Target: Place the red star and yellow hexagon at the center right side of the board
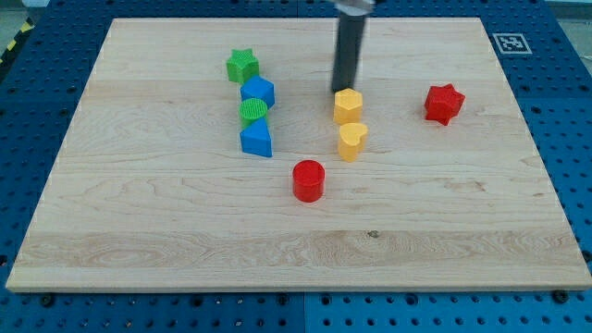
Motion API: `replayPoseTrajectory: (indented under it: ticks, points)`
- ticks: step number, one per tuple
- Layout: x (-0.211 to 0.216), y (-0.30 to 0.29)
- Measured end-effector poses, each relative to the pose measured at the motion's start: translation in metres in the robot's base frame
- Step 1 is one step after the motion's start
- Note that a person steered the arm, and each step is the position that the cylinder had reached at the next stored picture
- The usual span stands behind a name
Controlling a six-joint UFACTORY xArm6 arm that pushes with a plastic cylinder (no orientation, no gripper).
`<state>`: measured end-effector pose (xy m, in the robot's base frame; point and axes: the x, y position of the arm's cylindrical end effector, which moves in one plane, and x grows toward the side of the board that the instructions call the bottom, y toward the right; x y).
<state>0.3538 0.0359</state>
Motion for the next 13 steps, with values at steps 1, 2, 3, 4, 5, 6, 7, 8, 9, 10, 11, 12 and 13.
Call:
replayPoseTrajectory:
  ticks: [1, 2, 3, 4, 5, 6, 7, 8, 9, 10, 11, 12, 13]
  points:
    - [0.017, -0.032]
    - [0.034, -0.034]
    - [0.034, -0.027]
    - [0.035, 0.005]
    - [0.043, 0.046]
    - [0.056, 0.072]
    - [0.062, 0.081]
    - [0.058, 0.090]
    - [0.057, 0.106]
    - [0.056, 0.128]
    - [0.052, 0.153]
    - [0.052, 0.133]
    - [0.052, 0.068]
